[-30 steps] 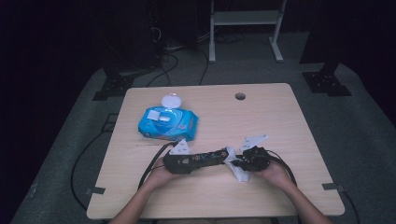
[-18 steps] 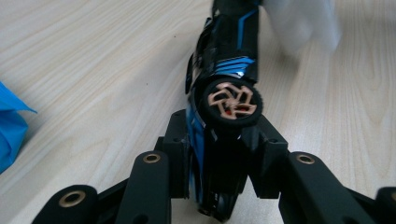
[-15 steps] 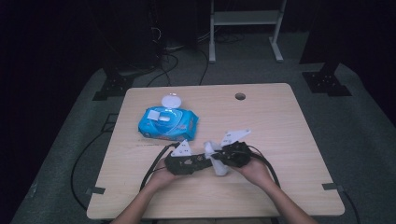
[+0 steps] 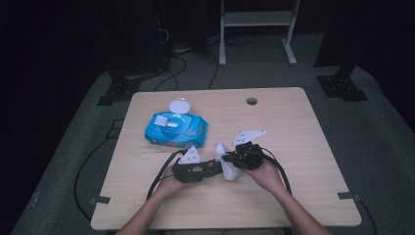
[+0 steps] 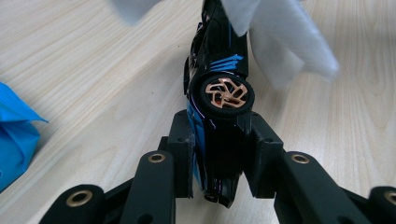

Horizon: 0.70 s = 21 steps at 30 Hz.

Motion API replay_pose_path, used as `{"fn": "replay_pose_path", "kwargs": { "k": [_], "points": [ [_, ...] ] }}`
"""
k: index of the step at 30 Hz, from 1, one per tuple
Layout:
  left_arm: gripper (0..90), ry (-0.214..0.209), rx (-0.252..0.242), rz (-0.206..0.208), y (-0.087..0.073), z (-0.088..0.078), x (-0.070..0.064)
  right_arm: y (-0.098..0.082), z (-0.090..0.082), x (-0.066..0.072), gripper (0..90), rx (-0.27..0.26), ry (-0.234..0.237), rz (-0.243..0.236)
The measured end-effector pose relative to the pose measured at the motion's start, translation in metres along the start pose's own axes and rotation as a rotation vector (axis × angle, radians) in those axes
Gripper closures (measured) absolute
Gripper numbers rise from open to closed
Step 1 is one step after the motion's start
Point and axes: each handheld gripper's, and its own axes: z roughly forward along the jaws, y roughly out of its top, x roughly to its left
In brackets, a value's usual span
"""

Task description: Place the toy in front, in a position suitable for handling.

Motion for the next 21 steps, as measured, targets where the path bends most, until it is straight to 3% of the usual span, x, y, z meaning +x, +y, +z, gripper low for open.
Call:
{"fn": "replay_pose_path", "kwargs": {
  "k": [3, 5, 7, 9, 12, 13, 15, 17, 18, 19, 21],
  "points": [
    [67.3, 0.001, -0.001, 0.008, 0.000, 0.001, -0.002, 0.009, 0.013, 0.013, 85.9, 0.003, 0.026, -0.030],
    [67.3, 0.004, 0.000, 0.019, 0.000, 0.001, -0.003, 0.012, 0.024, 0.020, 85.9, 0.032, 0.012, -0.061],
    [67.4, 0.001, -0.003, 0.021, 0.000, 0.001, -0.002, 0.010, 0.029, 0.021, 85.9, 0.053, 0.013, -0.070],
    [67.5, 0.001, -0.009, 0.015, -0.001, 0.001, -0.002, 0.008, 0.025, 0.016, 85.9, 0.048, 0.002, -0.058],
    [67.5, -0.006, -0.014, 0.001, -0.001, 0.001, 0.000, -0.001, 0.011, 0.006, 85.9, 0.049, -0.133, -0.074],
    [67.6, 0.001, -0.012, 0.006, -0.001, 0.002, -0.001, -0.004, 0.010, 0.002, 85.9, 0.053, -0.151, -0.074],
    [67.7, 0.013, -0.001, 0.033, 0.001, 0.003, -0.003, -0.009, 0.006, -0.005, 85.9, 0.030, -0.118, -0.016],
    [67.6, 0.015, -0.005, 0.035, 0.001, 0.004, -0.004, -0.010, 0.007, -0.003, 85.9, 0.022, -0.096, -0.009],
    [67.6, 0.014, -0.003, 0.033, 0.001, 0.004, -0.004, -0.008, 0.009, 0.000, 85.9, 0.010, -0.053, 0.001],
    [67.6, 0.016, -0.003, 0.035, 0.002, 0.004, -0.005, -0.007, 0.012, 0.005, 85.9, 0.000, -0.021, 0.001],
    [67.6, 0.021, 0.002, 0.029, 0.002, 0.004, -0.005, -0.003, 0.022, 0.019, 85.8, 0.005, -0.020, -0.041]
  ]
}}
